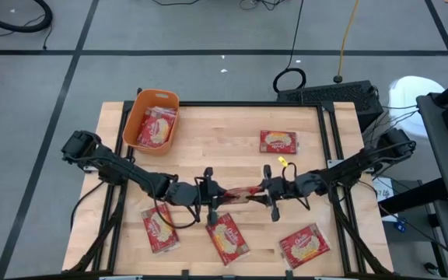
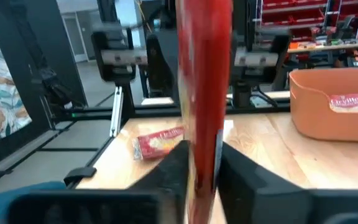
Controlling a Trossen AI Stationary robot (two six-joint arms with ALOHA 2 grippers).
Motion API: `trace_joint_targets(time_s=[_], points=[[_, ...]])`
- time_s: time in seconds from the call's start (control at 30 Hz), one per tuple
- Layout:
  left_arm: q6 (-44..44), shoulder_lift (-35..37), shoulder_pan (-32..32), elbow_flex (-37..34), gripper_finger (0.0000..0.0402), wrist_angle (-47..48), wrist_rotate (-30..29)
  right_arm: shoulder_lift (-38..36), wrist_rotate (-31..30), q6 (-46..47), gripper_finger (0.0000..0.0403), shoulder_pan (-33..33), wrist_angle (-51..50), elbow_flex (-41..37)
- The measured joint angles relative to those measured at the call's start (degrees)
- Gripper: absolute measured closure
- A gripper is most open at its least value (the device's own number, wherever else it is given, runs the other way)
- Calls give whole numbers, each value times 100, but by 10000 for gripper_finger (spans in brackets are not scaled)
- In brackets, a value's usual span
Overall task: Sort popcorn bags into baskets
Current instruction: Put the red popcorn bag into the orange bin
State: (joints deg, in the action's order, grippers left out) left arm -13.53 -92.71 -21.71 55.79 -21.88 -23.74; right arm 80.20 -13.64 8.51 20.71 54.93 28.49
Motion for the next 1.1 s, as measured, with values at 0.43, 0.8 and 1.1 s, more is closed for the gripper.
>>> trace_joint_targets(time_s=[0.43, 0.8, 1.1], points=[[-58, 1140, 196, -6, 369, 981, 620, -1391, -460, 22, 157, 18, -1705, 4], [-781, 3219, 1106, 3, 385, 3037, 570, -1943, -579, 34, 146, 46, -3227, 2], [-1166, 3903, 2631, 1064, 384, 6028, 572, -1735, -573, -19, 147, 40, -3304, 0]])
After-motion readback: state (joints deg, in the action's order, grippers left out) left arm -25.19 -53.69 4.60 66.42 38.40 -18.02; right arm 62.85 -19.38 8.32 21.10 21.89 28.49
